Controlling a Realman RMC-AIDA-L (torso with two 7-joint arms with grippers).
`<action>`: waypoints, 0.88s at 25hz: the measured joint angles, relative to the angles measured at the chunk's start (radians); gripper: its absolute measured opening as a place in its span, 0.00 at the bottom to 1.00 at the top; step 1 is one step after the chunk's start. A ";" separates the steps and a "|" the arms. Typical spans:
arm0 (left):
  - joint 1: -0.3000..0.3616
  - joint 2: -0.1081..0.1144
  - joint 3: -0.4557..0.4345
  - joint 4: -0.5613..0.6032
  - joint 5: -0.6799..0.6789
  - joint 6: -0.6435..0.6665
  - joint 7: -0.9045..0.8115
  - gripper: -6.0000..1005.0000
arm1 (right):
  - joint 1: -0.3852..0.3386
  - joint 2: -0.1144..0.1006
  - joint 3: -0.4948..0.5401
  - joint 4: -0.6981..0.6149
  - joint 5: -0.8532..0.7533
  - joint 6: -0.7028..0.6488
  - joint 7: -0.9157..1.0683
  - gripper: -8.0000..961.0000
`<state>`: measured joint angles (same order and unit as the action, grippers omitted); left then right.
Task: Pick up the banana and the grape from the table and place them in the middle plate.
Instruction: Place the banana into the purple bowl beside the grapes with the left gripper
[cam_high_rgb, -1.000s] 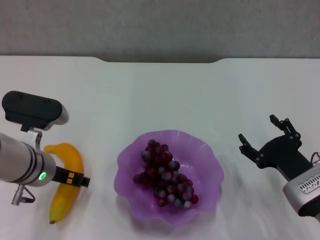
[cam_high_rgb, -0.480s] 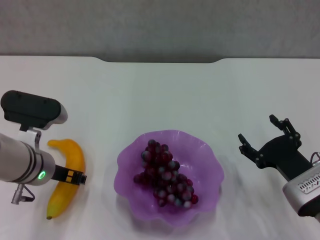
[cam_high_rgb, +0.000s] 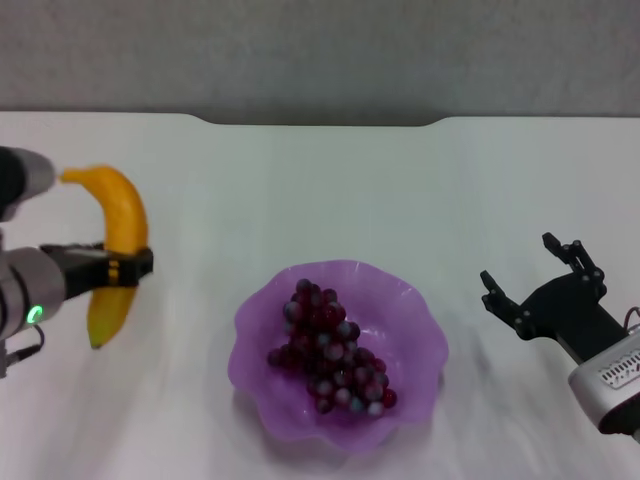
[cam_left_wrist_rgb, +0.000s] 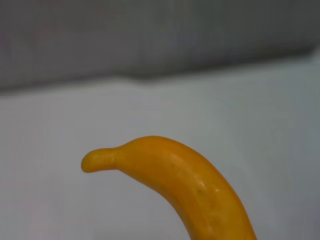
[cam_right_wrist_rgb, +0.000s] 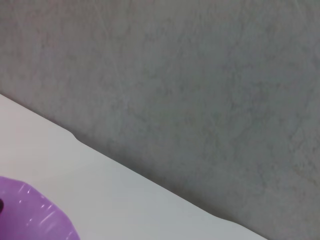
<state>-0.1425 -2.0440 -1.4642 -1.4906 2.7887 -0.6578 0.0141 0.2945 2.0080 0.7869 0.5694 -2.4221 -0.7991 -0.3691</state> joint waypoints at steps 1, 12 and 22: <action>0.020 0.000 0.006 -0.004 -0.004 0.045 0.002 0.51 | 0.000 0.000 0.000 0.000 0.000 0.000 0.000 0.94; 0.188 0.001 0.246 0.127 -0.038 0.789 0.047 0.51 | 0.005 0.000 -0.006 -0.008 -0.001 0.001 0.003 0.94; 0.179 0.026 0.381 0.273 -0.054 1.045 -0.154 0.51 | 0.012 0.002 -0.022 -0.014 -0.001 0.000 0.002 0.94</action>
<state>0.0370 -2.0176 -1.0827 -1.2173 2.7345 0.3874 -0.1396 0.3069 2.0095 0.7654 0.5550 -2.4230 -0.7990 -0.3674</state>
